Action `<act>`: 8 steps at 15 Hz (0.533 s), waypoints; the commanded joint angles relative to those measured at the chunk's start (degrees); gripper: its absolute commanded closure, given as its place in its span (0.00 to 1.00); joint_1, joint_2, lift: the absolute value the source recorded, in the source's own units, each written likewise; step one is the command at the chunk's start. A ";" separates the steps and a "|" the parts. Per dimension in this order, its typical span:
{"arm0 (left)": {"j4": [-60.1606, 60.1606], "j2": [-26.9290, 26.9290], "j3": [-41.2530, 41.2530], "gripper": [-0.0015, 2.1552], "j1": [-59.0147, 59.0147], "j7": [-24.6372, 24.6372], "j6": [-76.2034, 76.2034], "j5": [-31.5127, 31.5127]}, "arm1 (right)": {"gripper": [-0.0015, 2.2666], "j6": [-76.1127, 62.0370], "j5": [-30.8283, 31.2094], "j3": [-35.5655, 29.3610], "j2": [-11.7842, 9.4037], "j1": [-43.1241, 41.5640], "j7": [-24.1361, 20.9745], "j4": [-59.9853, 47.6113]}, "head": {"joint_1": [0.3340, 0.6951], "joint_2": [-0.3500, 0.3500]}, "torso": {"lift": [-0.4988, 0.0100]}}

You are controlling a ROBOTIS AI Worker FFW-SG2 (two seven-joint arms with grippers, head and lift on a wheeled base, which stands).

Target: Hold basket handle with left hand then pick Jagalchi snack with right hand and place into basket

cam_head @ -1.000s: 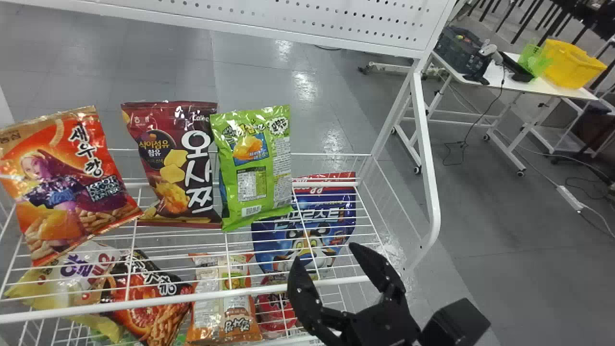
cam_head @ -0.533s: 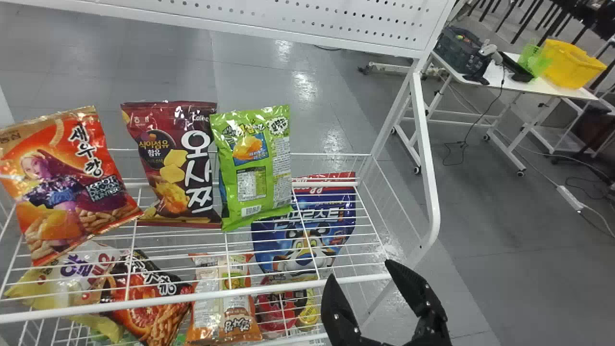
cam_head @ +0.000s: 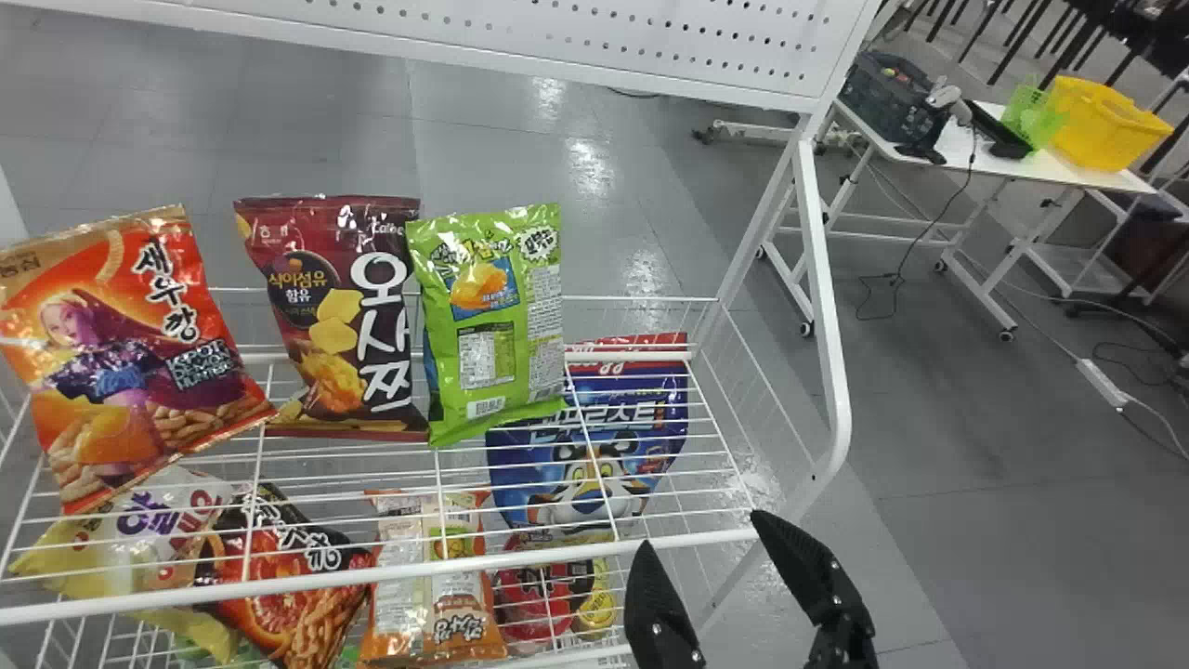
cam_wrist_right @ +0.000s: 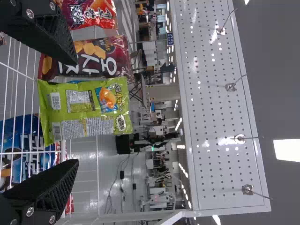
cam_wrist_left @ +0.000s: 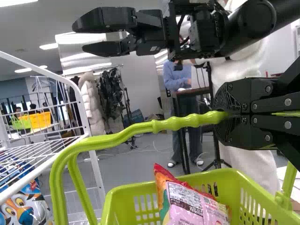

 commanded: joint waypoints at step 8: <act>0.09 0.00 0.35 0.57 0.00 0.08 0.00 0.00 | 0.03 0.71 -0.02 -0.12 0.35 -0.16 -0.08 0.02 | 1.00 0.00 | 0.96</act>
